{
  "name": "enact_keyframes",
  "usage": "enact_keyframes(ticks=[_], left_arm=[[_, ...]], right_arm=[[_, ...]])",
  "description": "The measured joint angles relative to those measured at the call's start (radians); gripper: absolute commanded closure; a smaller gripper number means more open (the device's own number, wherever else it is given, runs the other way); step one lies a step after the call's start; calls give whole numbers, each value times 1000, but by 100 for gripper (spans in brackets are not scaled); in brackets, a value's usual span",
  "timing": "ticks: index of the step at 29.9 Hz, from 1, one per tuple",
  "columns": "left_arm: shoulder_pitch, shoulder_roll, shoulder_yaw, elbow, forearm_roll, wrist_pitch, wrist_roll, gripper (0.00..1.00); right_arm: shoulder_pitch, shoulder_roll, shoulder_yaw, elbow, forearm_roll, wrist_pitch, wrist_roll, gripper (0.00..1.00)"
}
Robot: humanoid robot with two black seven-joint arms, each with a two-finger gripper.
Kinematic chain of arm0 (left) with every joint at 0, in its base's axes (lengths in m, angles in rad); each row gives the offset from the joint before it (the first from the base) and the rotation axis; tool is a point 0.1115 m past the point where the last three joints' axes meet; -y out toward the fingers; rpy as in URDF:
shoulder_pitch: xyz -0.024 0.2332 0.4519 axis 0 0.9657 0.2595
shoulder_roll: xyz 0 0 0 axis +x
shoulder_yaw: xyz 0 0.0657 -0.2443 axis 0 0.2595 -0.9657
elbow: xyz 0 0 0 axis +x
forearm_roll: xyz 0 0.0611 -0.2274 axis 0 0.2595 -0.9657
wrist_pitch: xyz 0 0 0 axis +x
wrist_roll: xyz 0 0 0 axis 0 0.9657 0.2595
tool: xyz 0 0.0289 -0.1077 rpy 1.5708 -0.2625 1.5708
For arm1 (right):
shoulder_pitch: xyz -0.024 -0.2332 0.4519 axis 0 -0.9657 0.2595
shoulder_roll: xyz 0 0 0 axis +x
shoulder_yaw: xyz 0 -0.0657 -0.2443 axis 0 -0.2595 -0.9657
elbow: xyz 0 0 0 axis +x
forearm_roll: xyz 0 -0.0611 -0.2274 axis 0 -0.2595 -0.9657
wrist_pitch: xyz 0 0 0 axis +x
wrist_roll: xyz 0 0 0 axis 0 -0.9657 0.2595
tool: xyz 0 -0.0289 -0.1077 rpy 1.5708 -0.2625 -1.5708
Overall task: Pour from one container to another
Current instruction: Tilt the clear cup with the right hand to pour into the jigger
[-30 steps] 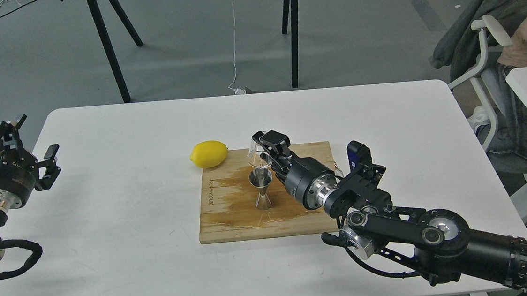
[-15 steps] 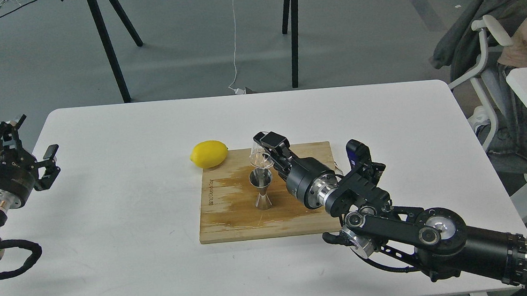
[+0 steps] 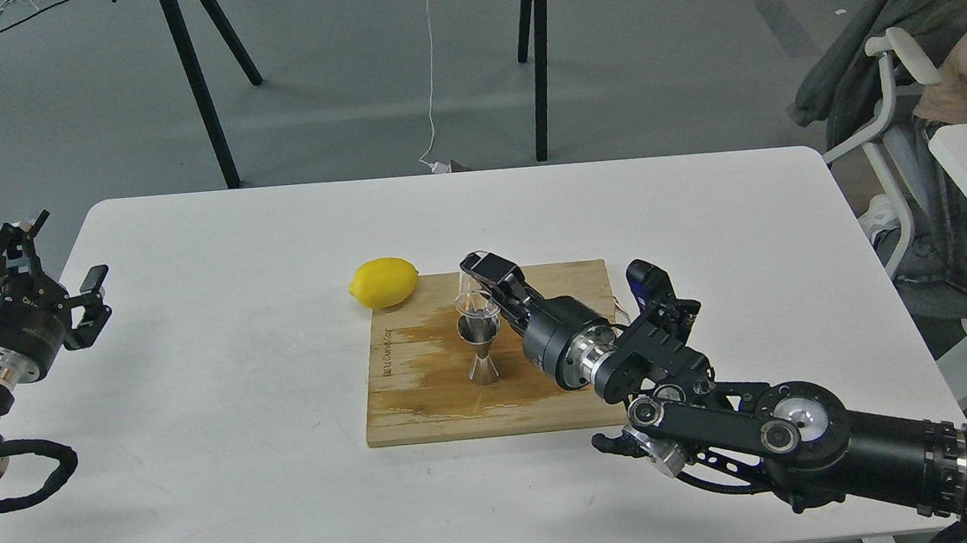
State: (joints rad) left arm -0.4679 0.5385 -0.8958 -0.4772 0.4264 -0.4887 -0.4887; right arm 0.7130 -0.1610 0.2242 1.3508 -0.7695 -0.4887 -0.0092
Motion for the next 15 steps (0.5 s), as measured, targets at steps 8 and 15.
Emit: enact_keyframes(ticks=[8, 15], left_arm=[[0, 0, 0, 0, 0, 0, 0, 1], [0, 1, 0, 1, 0, 0, 0, 1]], right_arm=[[32, 1, -27, -3, -1, 0, 1, 60], [46, 2, -52, -5, -1, 0, 2, 60]])
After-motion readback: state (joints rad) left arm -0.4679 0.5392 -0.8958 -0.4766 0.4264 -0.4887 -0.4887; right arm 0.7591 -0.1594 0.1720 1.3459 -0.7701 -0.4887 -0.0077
